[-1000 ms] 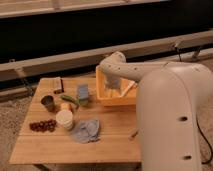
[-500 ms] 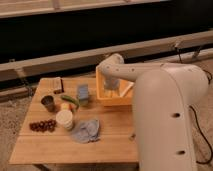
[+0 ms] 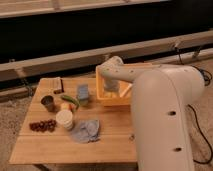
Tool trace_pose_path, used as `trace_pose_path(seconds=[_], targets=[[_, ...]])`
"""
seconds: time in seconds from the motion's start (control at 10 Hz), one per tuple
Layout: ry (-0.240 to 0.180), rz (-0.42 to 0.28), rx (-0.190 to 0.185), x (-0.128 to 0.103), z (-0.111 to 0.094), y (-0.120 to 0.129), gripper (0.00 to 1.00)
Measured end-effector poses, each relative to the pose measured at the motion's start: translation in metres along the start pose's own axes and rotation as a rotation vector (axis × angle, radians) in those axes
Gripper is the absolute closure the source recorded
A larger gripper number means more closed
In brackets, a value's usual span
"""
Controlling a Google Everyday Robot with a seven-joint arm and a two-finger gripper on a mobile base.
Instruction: Place banana in table surface
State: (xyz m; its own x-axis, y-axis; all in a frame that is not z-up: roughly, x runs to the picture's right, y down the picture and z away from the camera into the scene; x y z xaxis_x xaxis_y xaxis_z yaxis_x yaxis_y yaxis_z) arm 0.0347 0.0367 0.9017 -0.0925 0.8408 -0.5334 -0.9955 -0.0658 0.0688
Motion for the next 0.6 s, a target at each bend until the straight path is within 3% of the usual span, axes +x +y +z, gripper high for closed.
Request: trace_pose_path(seconds=[0.6], targets=[[0.055,0.007,0.002,0.005,0.017,-0.007,0.35]])
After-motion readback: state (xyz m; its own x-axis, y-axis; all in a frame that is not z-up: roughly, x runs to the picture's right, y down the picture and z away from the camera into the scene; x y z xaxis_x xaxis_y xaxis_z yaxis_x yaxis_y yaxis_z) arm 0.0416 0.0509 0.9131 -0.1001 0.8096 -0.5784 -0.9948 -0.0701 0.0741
